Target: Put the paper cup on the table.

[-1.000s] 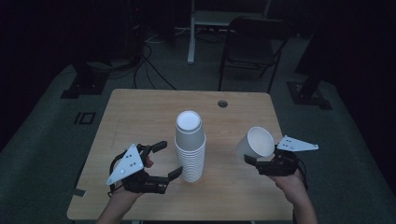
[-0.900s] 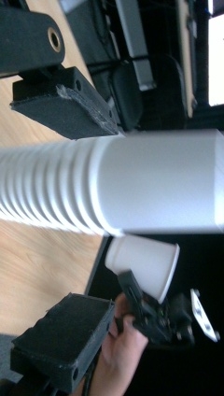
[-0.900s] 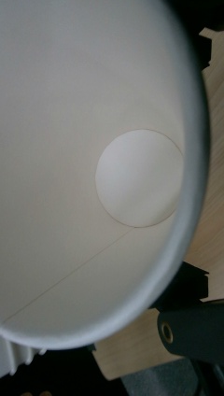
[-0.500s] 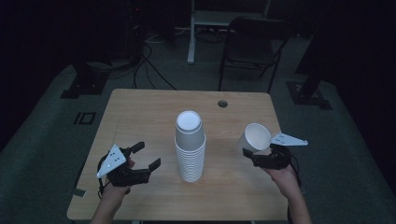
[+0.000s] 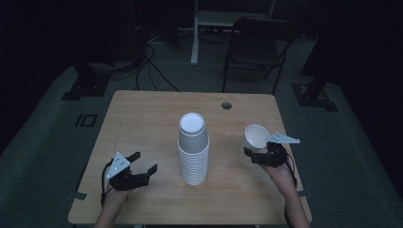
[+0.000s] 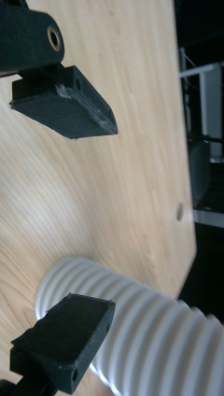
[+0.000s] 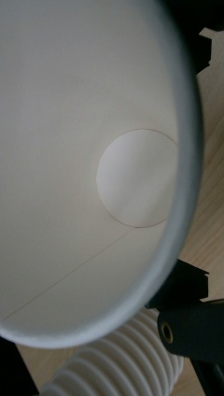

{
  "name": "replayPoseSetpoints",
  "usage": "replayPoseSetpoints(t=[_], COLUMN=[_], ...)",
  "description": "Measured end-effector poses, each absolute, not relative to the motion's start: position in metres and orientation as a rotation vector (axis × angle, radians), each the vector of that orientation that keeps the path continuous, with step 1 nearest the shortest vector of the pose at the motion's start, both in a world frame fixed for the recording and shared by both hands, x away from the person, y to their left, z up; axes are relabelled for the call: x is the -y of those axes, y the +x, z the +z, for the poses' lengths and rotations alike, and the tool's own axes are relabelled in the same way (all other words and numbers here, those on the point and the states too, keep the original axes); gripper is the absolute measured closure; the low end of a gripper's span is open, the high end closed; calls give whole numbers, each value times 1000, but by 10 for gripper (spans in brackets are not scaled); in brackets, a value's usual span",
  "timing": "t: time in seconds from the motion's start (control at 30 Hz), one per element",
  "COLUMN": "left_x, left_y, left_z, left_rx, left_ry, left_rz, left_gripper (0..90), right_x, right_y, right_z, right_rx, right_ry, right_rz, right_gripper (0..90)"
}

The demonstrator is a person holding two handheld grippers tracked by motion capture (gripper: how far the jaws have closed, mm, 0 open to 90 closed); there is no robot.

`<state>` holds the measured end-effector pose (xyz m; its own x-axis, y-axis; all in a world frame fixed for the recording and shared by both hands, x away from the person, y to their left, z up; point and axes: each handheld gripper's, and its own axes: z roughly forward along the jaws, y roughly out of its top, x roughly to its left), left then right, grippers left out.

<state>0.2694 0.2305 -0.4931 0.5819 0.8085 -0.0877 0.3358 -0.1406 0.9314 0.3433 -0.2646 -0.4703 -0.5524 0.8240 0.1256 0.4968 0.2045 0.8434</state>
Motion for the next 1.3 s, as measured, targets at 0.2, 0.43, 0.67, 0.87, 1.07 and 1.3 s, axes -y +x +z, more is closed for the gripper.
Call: replayPoseSetpoints(t=[0.2, 0.43, 0.67, 0.87, 1.07, 1.3], left_x=[-237, -247, -250, -250, -251, -248], left_y=[274, 280, 286, 290, 291, 292], left_z=[-507, -521, -528, -537, -538, -541], left_rx=[-1033, -1118, -1196, -1234, -1268, -1270], left_ry=[1749, 1768, 1800, 1831, 1842, 1864], left_rz=[567, 574, 545, 528, 534, 544], left_gripper=[135, 127, 105, 37, 26, 26], right_x=[262, 260, 256, 252, 247, 243], right_y=[352, 364, 376, 386, 391, 397], right_z=[-483, -497, -507, -516, -526, -532], right_rx=[-2123, -2121, -2119, -2107, -2118, -2114], right_ry=[1268, 1322, 1360, 1392, 1401, 1420], right_rz=[1246, 1187, 1153, 1137, 1103, 1081], right_gripper=[206, 206, 206, 206, 205, 205])
